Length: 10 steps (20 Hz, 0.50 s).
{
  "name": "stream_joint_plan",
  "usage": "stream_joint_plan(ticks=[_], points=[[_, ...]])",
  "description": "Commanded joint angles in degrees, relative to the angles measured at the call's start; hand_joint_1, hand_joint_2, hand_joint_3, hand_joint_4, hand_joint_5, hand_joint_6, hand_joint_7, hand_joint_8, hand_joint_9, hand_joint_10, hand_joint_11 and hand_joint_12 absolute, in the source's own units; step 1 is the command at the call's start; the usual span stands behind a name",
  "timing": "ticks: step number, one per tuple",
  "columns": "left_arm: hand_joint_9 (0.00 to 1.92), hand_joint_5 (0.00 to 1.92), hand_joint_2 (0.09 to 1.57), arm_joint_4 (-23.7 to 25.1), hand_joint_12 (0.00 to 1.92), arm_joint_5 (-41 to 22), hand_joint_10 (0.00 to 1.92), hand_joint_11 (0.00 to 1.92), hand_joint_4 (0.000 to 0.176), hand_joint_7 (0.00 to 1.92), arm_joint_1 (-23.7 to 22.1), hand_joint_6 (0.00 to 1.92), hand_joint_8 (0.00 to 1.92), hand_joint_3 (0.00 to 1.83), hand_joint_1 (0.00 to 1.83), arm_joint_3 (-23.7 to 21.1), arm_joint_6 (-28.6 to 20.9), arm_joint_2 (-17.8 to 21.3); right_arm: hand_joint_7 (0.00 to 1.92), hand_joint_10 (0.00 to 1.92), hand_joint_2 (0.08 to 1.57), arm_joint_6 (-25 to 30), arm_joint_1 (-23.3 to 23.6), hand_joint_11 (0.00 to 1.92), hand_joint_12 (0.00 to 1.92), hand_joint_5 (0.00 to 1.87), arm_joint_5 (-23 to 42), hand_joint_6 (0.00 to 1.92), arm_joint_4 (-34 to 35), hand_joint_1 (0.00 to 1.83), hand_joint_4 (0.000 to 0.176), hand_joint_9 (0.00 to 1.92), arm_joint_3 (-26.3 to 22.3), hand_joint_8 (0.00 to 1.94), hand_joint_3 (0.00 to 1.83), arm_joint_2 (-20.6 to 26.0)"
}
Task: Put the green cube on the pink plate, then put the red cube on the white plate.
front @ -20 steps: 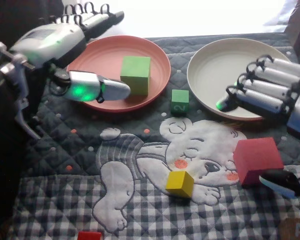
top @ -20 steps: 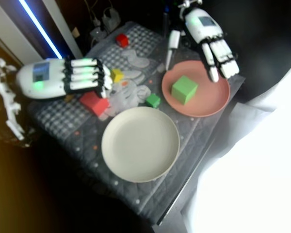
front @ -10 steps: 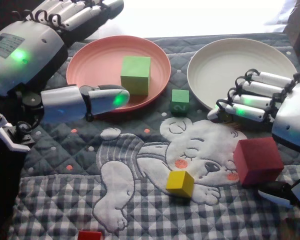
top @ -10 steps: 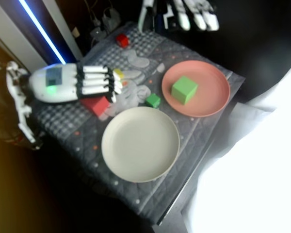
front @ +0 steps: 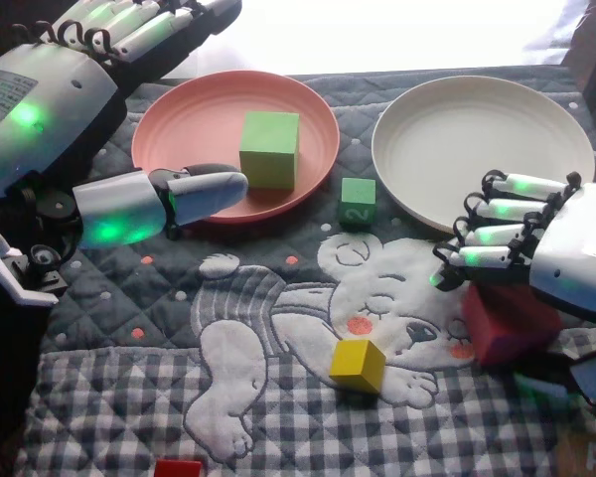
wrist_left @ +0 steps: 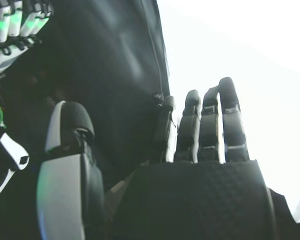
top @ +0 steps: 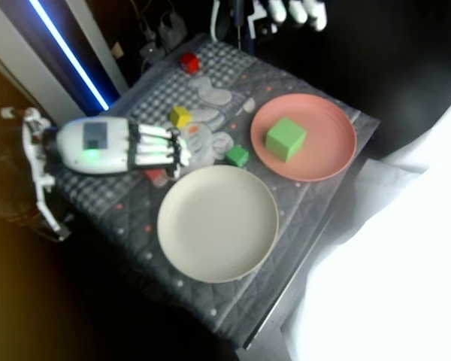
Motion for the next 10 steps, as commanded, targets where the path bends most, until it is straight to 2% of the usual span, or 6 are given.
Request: stream_joint_plan(ticks=[1, 2, 3, 4, 6, 10], points=[[0.09, 0.16, 1.11, 0.4, 0.72, -7.6, 0.01, 0.0, 0.078, 0.13, -0.23, 0.0, 0.0, 0.0, 0.42, -0.2, -0.15, 0.16, 0.53, 1.07, 0.78, 0.0, 0.27, 0.08, 1.72, 0.49, -5.56, 0.6, 1.15, 1.16, 0.0, 0.27, 0.17, 0.44, 0.41, 0.07], [0.1, 0.16, 1.14, 0.4, 0.83, -7.6, 0.01, 0.0, 0.074, 0.12, -0.23, 0.0, 0.0, 0.0, 0.4, -0.2, -0.15, 0.14, 0.61, 1.25, 1.09, 0.0, 0.27, 0.39, 1.71, 0.76, -5.52, 1.11, 1.15, 1.15, 0.0, 0.5, 0.2, 0.88, 0.12, 0.0], [0.1, 0.16, 1.14, 0.37, 0.83, -7.6, 0.01, 0.0, 0.074, 0.12, -0.23, 0.0, 0.0, 0.0, 0.4, -0.2, -0.15, 0.13, 0.61, 1.25, 1.09, 0.01, 0.28, 0.39, 1.71, 0.76, -5.52, 1.11, 1.15, 1.15, 0.0, 0.5, 0.21, 0.88, 0.12, -0.04], [0.13, 0.17, 1.14, 0.29, 0.94, -7.61, 0.01, 0.0, 0.074, 0.15, -0.19, 0.0, 0.0, 0.0, 0.4, -0.2, -0.15, 0.11, 0.8, 1.37, 1.17, 0.01, 0.39, 0.58, 1.73, 0.86, -5.53, 1.16, 1.15, 1.32, 0.0, 0.76, 0.19, 1.26, 0.01, -0.06], [0.13, 0.17, 1.16, -0.07, 0.93, -7.65, 0.01, 0.0, 0.073, 0.15, 0.03, 0.0, 0.0, 0.0, 0.4, -0.19, -0.15, 0.11, 0.8, 1.39, 1.16, 0.01, 1.21, 0.71, 1.77, 0.9, -5.56, 1.12, 1.15, 1.36, 0.0, 0.81, 0.17, 1.26, 0.0, 0.03], [0.11, 0.18, 1.17, -0.76, 0.85, -7.92, 0.0, 0.0, 0.076, 0.12, 0.45, 0.0, 0.0, 0.0, 0.4, -0.07, -0.15, 0.1, 0.7, 1.6, 1.22, 0.0, 3.01, 0.58, 1.92, 0.85, -8.95, 1.16, 1.14, 1.34, 0.0, 0.62, -0.76, 1.51, 0.02, 1.51]])
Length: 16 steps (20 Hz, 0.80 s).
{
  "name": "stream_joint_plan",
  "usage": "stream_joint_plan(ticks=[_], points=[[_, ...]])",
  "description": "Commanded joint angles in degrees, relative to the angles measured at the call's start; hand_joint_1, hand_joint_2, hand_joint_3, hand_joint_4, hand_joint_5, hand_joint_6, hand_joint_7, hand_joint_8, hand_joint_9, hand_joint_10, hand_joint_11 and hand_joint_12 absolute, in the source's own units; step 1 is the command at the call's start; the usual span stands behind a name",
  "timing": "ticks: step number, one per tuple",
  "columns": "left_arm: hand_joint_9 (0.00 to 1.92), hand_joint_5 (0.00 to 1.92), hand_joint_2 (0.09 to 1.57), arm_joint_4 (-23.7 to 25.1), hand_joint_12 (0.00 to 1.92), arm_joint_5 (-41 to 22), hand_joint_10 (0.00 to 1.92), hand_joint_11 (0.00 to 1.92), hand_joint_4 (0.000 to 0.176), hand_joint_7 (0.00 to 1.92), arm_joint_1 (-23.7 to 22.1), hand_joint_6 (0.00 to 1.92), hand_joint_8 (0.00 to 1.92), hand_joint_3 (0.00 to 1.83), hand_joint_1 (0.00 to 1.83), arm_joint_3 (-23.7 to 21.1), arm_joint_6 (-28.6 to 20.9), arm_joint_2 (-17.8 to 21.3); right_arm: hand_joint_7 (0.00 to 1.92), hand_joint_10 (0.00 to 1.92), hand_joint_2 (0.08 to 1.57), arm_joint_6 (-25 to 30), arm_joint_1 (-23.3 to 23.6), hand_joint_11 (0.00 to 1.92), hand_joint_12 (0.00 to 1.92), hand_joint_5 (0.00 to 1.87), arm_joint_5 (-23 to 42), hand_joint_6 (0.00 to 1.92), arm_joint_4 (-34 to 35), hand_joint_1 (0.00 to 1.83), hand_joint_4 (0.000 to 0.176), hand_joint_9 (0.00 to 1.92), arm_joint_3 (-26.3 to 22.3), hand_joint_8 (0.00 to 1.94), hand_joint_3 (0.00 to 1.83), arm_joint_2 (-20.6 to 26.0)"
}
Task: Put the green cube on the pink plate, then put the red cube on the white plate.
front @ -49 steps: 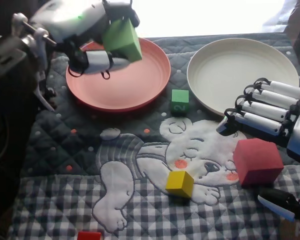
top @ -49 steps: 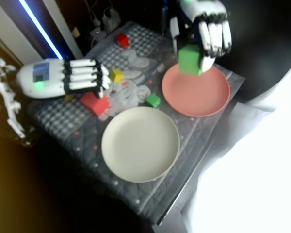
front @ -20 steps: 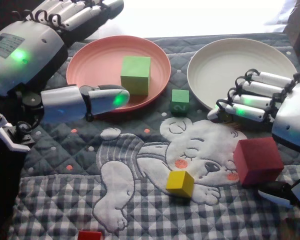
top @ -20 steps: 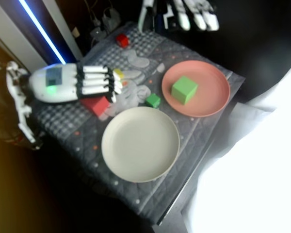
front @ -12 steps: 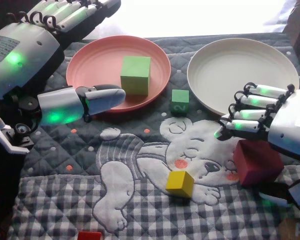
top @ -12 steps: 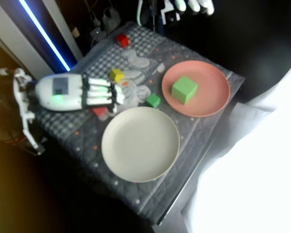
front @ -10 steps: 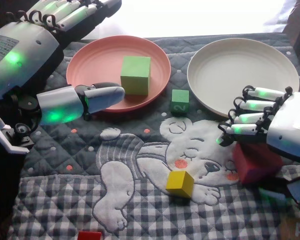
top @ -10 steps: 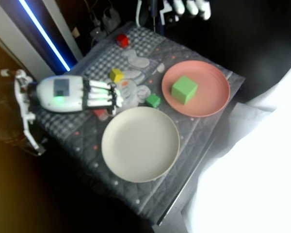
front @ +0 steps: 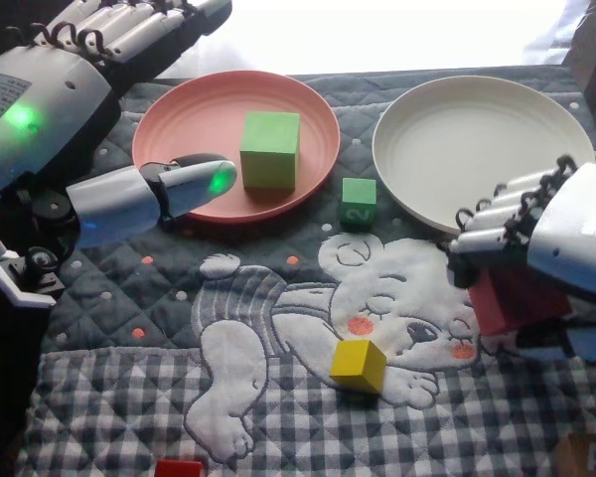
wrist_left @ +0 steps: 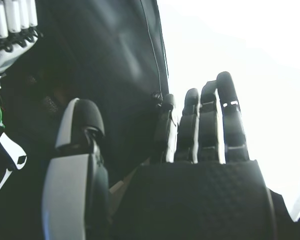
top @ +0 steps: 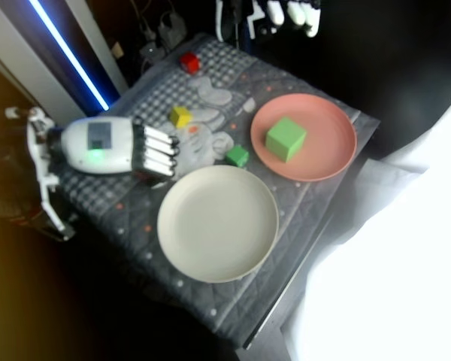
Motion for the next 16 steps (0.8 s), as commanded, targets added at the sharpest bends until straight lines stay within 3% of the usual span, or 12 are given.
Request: stream_joint_plan(ticks=[1, 3, 4, 6, 7, 8, 10, 11, 12, 14, 15, 16], points=[[0.1, 0.18, 1.17, 0.25, 0.79, -7.06, 0.0, 0.0, 0.075, 0.12, -0.3, 0.0, 0.0, 0.0, 0.42, -0.04, -0.15, 0.09, 0.74, 1.56, 1.21, -0.23, 1.02, 0.56, 1.92, 0.87, -8.95, 1.14, 1.16, 1.35, 0.0, 0.63, -0.32, 1.45, 0.01, 0.81], [0.1, 0.16, 1.18, 0.22, 0.74, -7.35, 0.0, 0.0, 0.069, 0.14, -0.27, 0.0, 0.0, 0.0, 0.41, 0.01, -0.15, 0.04, 0.76, 1.56, 1.22, -0.25, 2.69, 0.57, 1.92, 0.84, -10.41, 1.2, 1.15, 1.35, 0.0, 0.64, -0.03, 1.42, 0.01, 1.87], [0.09, 0.16, 1.18, 0.22, 0.67, -7.57, 0.0, 0.0, 0.076, 0.14, -0.28, 0.0, 0.0, 0.0, 0.43, 0.04, -0.15, 0.03, 0.77, 1.53, 1.21, -0.25, 3.33, 0.6, 1.91, 0.85, -10.42, 1.21, 1.15, 1.35, 0.0, 0.68, 0.61, 1.37, 0.0, 1.87], [0.09, 0.14, 1.19, 0.23, 0.62, -8.46, 0.0, 0.0, 0.05, 0.12, -0.29, 0.0, 0.0, 0.0, 0.4, 0.02, -0.15, 0.03, 0.82, 1.48, 1.2, -0.25, 5.91, 0.74, 1.86, 0.8, -10.3, 1.27, 1.15, 1.36, 0.0, 0.74, 2.74, 1.3, 0.0, 1.4], [0.08, 0.14, 1.19, 0.24, 0.6, -8.7, 0.0, 0.0, 0.051, 0.11, -0.29, 0.0, 0.0, 0.0, 0.39, 0.01, -0.15, 0.04, 0.84, 1.48, 1.2, -0.25, 6.56, 0.77, 1.86, 0.77, -10.23, 1.3, 1.15, 1.36, 0.0, 0.75, 3.43, 1.27, 0.0, 1.1], [0.09, 0.14, 1.2, 0.37, 0.59, -8.96, 0.0, 0.0, 0.039, 0.12, -0.29, 0.0, 0.0, 0.0, 0.4, -0.03, -0.15, 0.05, 0.82, 1.51, 1.2, -0.25, 7.75, 0.8, 1.86, 0.77, -9.89, 1.29, 1.15, 1.35, 0.0, 0.75, 4.51, 1.29, 0.0, 0.57], [0.09, 0.14, 1.19, 0.76, 0.57, -9.64, 0.0, 0.0, 0.053, 0.11, -0.29, 0.0, 0.0, 0.0, 0.39, -0.14, -0.15, 0.08, 0.77, 1.6, 1.22, -0.25, 10.01, 0.8, 1.88, 0.73, -7.95, 1.25, 1.15, 1.35, 0.0, 0.71, 7.02, 1.39, 0.0, -0.76], [0.12, 0.15, 1.18, 0.94, 0.69, -9.93, 0.01, 0.0, 0.049, 0.13, -0.29, 0.0, 0.0, 0.0, 0.39, -0.18, -0.15, 0.09, 0.77, 1.61, 1.23, -0.25, 10.71, 0.76, 1.9, 0.74, -7.05, 1.25, 1.15, 1.34, 0.0, 0.69, 7.9, 1.41, 0.0, -1.25], [0.13, 0.17, 1.15, 1.2, 0.73, -10.31, 0.01, 0.0, 0.067, 0.13, -0.3, 0.0, 0.0, 0.0, 0.38, -0.22, -0.15, 0.09, 0.74, 1.61, 1.23, -0.25, 11.69, 0.71, 1.92, 0.74, -5.8, 1.27, 1.15, 1.34, 0.0, 0.68, 9.22, 1.44, 0.01, -1.93], [0.13, 0.18, 1.14, 1.44, 0.77, -10.78, 0.01, 0.0, 0.068, 0.14, -0.29, 0.0, 0.0, 0.0, 0.38, -0.34, -0.15, 0.07, 0.75, 1.6, 1.23, -0.24, 12.68, 0.67, 1.92, 0.76, -4.31, 1.26, 1.15, 1.34, 0.0, 0.67, 11.31, 1.43, 0.0, -3.31], [0.17, 0.2, 1.15, 1.72, 0.93, -10.83, 0.01, 0.0, 0.082, 0.17, -0.28, 0.01, 0.01, 0.0, 0.41, -0.44, -0.15, 0.07, 0.71, 1.64, 1.24, -0.23, 13.57, 0.64, 1.92, 0.78, -1.93, 1.19, 1.15, 1.34, 0.0, 0.63, 12.81, 1.51, 0.0, -4.55], [0.17, 0.2, 1.16, 1.92, 0.9, -10.83, 0.01, 0.0, 0.08, 0.18, -0.26, 0.0, 0.01, 0.0, 0.42, -0.52, -0.15, 0.07, 0.68, 1.63, 1.25, -0.23, 14.11, 0.59, 1.87, 0.78, -0.13, 1.23, 1.15, 1.33, 0.0, 0.62, 14.33, 1.54, 0.0, -5.9]])
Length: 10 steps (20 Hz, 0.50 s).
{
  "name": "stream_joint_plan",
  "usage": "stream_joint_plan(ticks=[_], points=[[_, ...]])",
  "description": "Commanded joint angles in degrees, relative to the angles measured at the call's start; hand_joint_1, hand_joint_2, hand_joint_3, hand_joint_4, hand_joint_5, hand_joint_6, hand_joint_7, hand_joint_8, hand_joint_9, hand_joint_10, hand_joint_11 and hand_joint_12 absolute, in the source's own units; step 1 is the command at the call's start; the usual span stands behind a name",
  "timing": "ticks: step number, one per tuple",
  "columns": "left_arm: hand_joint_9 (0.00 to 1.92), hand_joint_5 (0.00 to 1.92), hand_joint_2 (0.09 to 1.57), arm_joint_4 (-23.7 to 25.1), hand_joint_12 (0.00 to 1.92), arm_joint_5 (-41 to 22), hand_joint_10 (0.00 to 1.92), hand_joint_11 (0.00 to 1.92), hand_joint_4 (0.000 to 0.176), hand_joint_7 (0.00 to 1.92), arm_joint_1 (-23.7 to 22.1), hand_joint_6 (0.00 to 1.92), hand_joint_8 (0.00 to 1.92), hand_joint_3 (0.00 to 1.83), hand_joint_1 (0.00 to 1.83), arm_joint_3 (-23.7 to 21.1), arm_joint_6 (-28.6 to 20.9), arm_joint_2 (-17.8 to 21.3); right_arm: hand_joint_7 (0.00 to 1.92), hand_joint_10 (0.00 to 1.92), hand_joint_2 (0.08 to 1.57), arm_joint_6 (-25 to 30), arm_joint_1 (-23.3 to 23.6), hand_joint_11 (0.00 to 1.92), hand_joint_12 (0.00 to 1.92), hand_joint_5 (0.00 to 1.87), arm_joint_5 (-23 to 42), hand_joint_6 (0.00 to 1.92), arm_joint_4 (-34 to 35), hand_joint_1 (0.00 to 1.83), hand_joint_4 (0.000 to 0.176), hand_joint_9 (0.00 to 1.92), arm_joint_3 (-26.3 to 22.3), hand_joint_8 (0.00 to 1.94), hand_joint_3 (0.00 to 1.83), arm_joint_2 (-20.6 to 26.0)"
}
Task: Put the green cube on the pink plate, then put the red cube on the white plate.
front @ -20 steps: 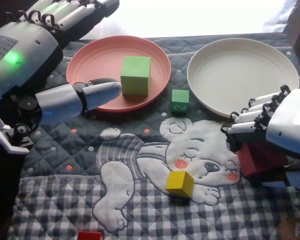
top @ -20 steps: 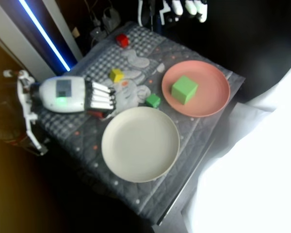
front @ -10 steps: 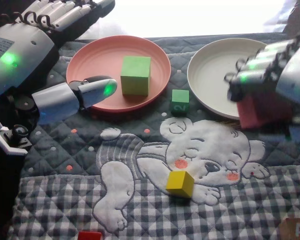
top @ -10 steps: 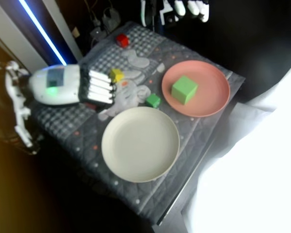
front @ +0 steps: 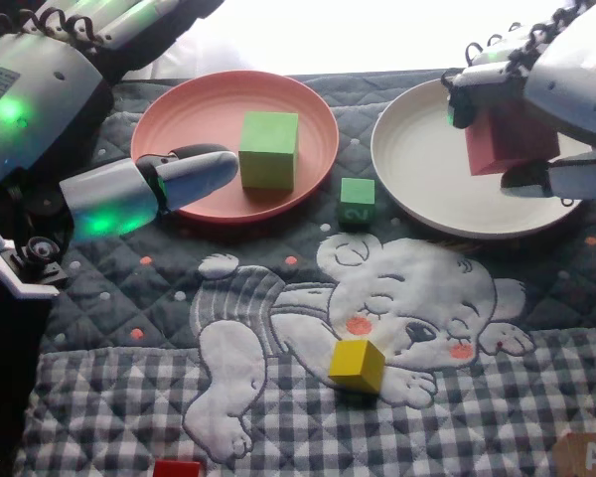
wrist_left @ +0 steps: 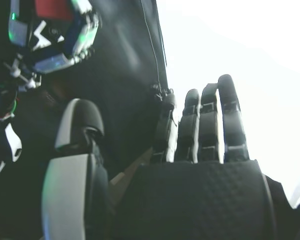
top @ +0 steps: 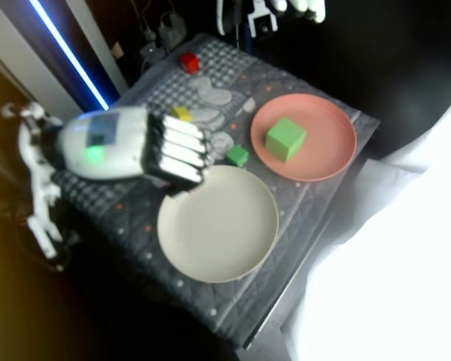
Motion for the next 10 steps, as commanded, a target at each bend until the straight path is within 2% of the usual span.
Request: stream_joint_plan(ticks=[1, 2, 4, 5, 6, 7, 8, 9, 10], points=[[0.17, 0.2, 1.17, 0.94, 0.88, -7.16, 0.01, 0.0, 0.076, 0.18, -0.46, 0.0, 0.0, 0.0, 0.43, -0.19, -0.12, 0.07, 0.7, 1.61, 1.25, -0.08, 1.05, 0.59, 1.84, 0.75, -3.6, 1.27, 1.37, 1.33, 0.0, 0.63, 0.79, 1.52, 0.0, -0.37], [0.17, 0.21, 1.18, 1.06, 0.82, -7.13, 0.01, 0.0, 0.07, 0.19, -0.46, 0.0, 0.0, 0.0, 0.42, -0.25, -0.12, 0.07, 0.64, 1.71, 1.27, -0.08, 1.45, 0.58, 1.9, 0.73, -2.27, 1.24, 1.37, 1.33, 0.0, 0.58, 1.71, 1.6, 0.01, -1.15], [0.17, 0.22, 1.19, 1.13, 0.8, -7.19, 0.0, 0.0, 0.049, 0.2, -0.47, 0.01, 0.0, 0.01, 0.43, -0.28, -0.12, 0.07, 0.65, 1.74, 1.28, -0.07, 2.03, 0.56, 1.92, 0.72, -0.17, 1.21, 1.38, 1.32, 0.0, 0.57, 3.3, 1.62, 0.0, -2.56], [0.18, 0.23, 1.19, 1.13, 0.89, -7.19, 0.01, 0.0, 0.041, 0.19, -0.46, 0.01, 0.0, 0.0, 0.43, -0.28, -0.12, 0.07, 0.69, 1.69, 1.25, -0.07, 2.2, 0.45, 1.92, 0.81, 0.6, 1.13, 1.38, 1.22, 0.0, 0.54, 3.96, 1.62, 0.0, -3.15], [0.18, 0.24, 1.2, 1.13, 0.93, -7.19, 0.01, 0.0, 0.027, 0.2, -0.46, 0.01, 0.0, 0.0, 0.46, -0.29, -0.12, 0.07, 0.61, 1.76, 1.29, -0.07, 2.46, 0.38, 1.92, 0.72, 1.65, 1.2, 1.38, 1.3, 0.0, 0.52, 4.6, 1.69, 0.0, -3.76], [0.18, 0.24, 1.2, 1.13, 0.93, -7.2, 0.01, 0.0, 0.027, 0.2, -0.46, 0.01, 0.0, 0.0, 0.46, -0.29, -0.12, 0.05, 0.61, 1.76, 1.29, -0.07, 2.55, 0.38, 1.92, 0.72, 2.21, 1.2, 1.38, 1.3, 0.0, 0.52, 5.01, 1.69, 0.0, -4.16], [0.22, 0.26, 1.21, 1.13, 1.03, -7.2, 0.02, 0.0, 0.012, 0.22, -0.46, 0.01, 0.01, 0.0, 0.44, -0.29, -0.12, 0.03, 0.75, 1.58, 1.23, -0.07, 2.66, 0.52, 1.83, 0.78, 3.03, 1.11, 1.38, 1.34, 0.0, 0.69, 5.38, 1.45, 0.0, -4.54], [0.23, 0.28, 1.21, 1.13, 1.01, -7.25, 0.02, 0.0, 0.005, 0.23, -0.46, 0.01, 0.01, 0.0, 0.45, -0.29, -0.12, 0.01, 0.77, 1.56, 1.22, -0.07, 2.67, 0.46, 1.8, 0.75, 3.5, 1.23, 1.38, 1.35, 0.0, 0.7, 5.66, 1.35, 0.0, -4.83], [0.22, 0.29, 1.21, 1.13, 1.0, -7.31, 0.01, 0.0, 0.012, 0.24, -0.45, 0.01, 0.0, 0.0, 0.46, -0.3, -0.12, 0.02, 0.64, 1.18, 1.23, -0.07, 2.67, 0.41, 1.63, 0.75, 3.64, 1.31, 1.38, 1.16, 0.0, 0.56, 5.7, 0.96, 0.0, -4.88]])
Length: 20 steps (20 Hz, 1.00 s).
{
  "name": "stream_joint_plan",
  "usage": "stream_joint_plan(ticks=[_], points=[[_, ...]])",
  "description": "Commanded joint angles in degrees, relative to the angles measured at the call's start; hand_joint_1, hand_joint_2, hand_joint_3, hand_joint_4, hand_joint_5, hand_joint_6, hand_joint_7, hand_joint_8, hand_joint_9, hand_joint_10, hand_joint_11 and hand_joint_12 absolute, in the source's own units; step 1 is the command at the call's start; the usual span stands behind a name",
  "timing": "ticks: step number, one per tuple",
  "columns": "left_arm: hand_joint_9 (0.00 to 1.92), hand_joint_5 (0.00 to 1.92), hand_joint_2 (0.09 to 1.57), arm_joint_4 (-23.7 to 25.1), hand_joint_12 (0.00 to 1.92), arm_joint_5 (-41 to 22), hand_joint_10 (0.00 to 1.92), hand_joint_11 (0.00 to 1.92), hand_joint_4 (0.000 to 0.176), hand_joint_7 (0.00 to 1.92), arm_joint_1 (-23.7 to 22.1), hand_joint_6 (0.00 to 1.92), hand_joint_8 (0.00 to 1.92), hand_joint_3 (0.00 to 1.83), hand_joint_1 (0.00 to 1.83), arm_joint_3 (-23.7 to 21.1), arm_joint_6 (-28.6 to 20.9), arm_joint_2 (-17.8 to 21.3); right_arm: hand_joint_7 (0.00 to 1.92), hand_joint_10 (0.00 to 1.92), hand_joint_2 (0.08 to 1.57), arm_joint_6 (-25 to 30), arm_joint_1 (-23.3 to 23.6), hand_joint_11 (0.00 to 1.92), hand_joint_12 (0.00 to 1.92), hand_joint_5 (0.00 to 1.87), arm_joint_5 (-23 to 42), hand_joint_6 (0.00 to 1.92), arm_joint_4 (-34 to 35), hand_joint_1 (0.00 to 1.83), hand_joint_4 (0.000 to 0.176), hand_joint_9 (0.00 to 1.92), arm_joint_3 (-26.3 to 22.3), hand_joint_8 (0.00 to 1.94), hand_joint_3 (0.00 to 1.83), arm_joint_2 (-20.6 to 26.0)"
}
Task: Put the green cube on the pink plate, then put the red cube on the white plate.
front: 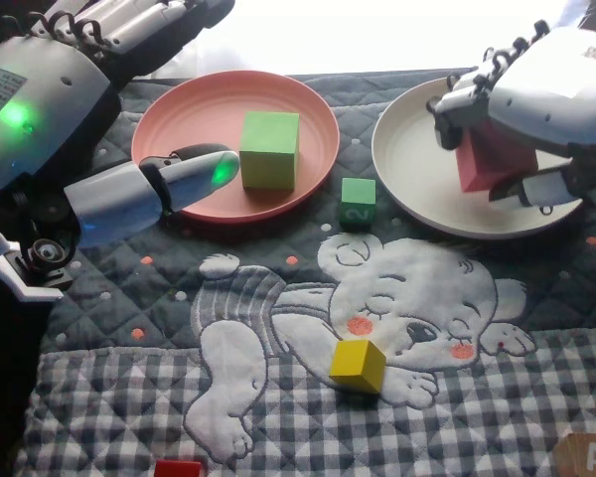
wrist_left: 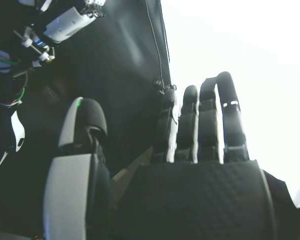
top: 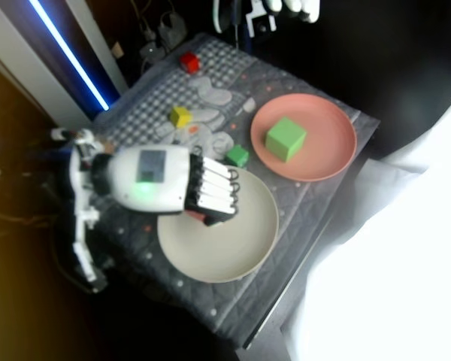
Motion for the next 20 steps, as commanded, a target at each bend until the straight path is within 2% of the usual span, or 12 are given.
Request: stream_joint_plan(ticks=[1, 3, 4, 7, 9, 10, 12, 13, 14, 16, 17, 20], points=[[0.22, 0.3, 1.21, 0.32, 1.01, -7.36, 0.01, 0.0, 0.017, 0.24, -0.43, 0.01, 0.0, 0.0, 0.47, -0.09, -0.15, 0.03, 0.56, 0.83, 1.15, -0.13, 0.94, 0.19, 1.54, 0.59, -5.97, 0.88, 1.4, 1.25, 0.0, 0.41, 0.18, 0.59, 0.0, 0.37], [0.23, 0.32, 1.21, 0.3, 1.04, -7.76, 0.01, 0.0, 0.015, 0.25, -0.33, 0.01, 0.0, 0.0, 0.47, -0.18, -0.15, 0.06, 0.31, 0.22, 1.04, -0.13, 0.92, 0.01, 0.94, 0.37, -5.97, 0.3, 1.4, 1.22, 0.0, 0.17, -0.2, 0.06, 0.0, 0.55], [0.23, 0.32, 1.22, 0.25, 1.03, -7.82, 0.01, 0.0, 0.012, 0.25, -0.26, 0.01, 0.0, 0.0, 0.49, -0.2, -0.15, 0.06, 0.19, 0.09, 0.98, -0.13, 0.9, 0.0, 0.7, 0.29, -5.97, 0.14, 1.4, 1.12, 0.0, 0.08, -0.5, 0.01, 0.0, 0.74], [0.2, 0.26, 1.23, -0.04, 1.01, -8.52, 0.0, 0.0, 0.055, 0.22, 0.25, 0.0, 0.0, 0.0, 0.5, -0.39, -0.15, 0.19, 0.06, 0.0, 0.92, -0.14, 0.88, 0.0, 0.2, 0.16, -6.34, 0.02, 1.4, 1.04, 0.008, 0.0, -1.67, 0.0, 0.0, 1.57], [0.18, 0.25, 1.23, -0.25, 0.96, -9.25, 0.0, 0.0, 0.059, 0.21, 0.5, 0.0, 0.0, 0.0, 0.52, -0.54, -0.15, 0.43, 0.04, 0.0, 0.93, -0.14, 0.27, 0.0, 0.23, 0.11, -8.52, 0.0, 1.4, 0.97, 0.034, 0.0, -3.26, 0.0, 0.0, 2.97], [0.19, 0.26, 1.23, -0.5, 0.96, -9.74, 0.01, 0.0, 0.056, 0.22, 0.58, 0.0, 0.01, 0.0, 0.5, -0.6, -0.15, 0.57, 0.01, 0.0, 0.94, -0.14, -0.45, 0.0, 0.21, 0.06, -11.16, 0.0, 1.4, 0.95, 0.005, 0.0, -4.91, 0.0, 0.0, 4.48], [0.22, 0.27, 1.21, -1.52, 1.02, -12.1, 0.01, 0.0, 0.041, 0.25, 1.12, 0.0, 0.01, 0.0, 0.48, -0.71, -0.15, 1.14, 0.0, 0.0, 0.97, -0.14, -1.72, 0.0, 0.03, 0.03, -18.38, 0.0, 1.42, 0.89, 0.051, 0.0, -9.16, 0.0, 0.0, 8.14], [0.3, 0.3, 1.18, -1.82, 1.24, -13.14, 0.03, 0.0, 0.034, 0.32, 1.29, 0.01, 0.01, 0.0, 0.49, -0.71, -0.15, 1.38, 0.05, 0.0, 0.95, -0.14, -2.51, 0.0, 0.38, 0.11, -20.83, 0.01, 1.42, 0.92, 0.005, 0.03, -10.54, 0.02, 0.0, 9.19], [0.3, 0.29, 1.17, -2.35, 1.28, -15.14, 0.02, 0.0, 0.052, 0.32, 1.38, 0.0, 0.0, 0.0, 0.5, -0.71, -0.15, 1.74, 0.09, 0.0, 0.95, -0.14, -4.33, 0.0, 0.31, 0.16, -25.98, 0.02, 1.42, 0.93, 0.011, 0.04, -12.93, 0.03, 0.0, 10.9], [0.39, 0.33, 1.18, -2.98, 1.31, -18.53, 0.04, 0.0, 0.039, 0.39, 1.38, 0.01, 0.01, 0.0, 0.61, -0.71, -0.15, 2.25, 0.08, 0.01, 1.0, -0.17, -7.86, 0.0, 0.39, 0.12, -35.06, 0.0, 1.42, 0.85, 0.0, 0.05, -16.4, 0.01, 0.01, 13.09], [0.44, 0.33, 1.19, -3.14, 1.29, -20.41, 0.06, 0.0, 0.048, 0.42, 1.36, 0.01, 0.02, 0.0, 0.56, -0.7, -0.15, 2.49, 0.11, 0.02, 1.0, -0.18, -9.3, 0.0, 0.48, 0.13, -39.13, 0.01, 1.42, 0.82, 0.017, 0.09, -17.81, 0.01, 0.0, 13.87], [0.54, 0.26, 1.25, -3.25, 1.11, -25.64, 0.04, 0.2, 0.0, 0.46, 0.89, 0.0, 0.0, 0.0, 0.55, -0.7, -0.15, 2.94, 0.03, 0.0, 1.22, -0.84, -12.49, 0.0, 0.2, 0.0, -50.36, 0.0, 1.42, 0.42, 0.0, 0.03, -20.63, 0.0, 0.06, 15.31]])
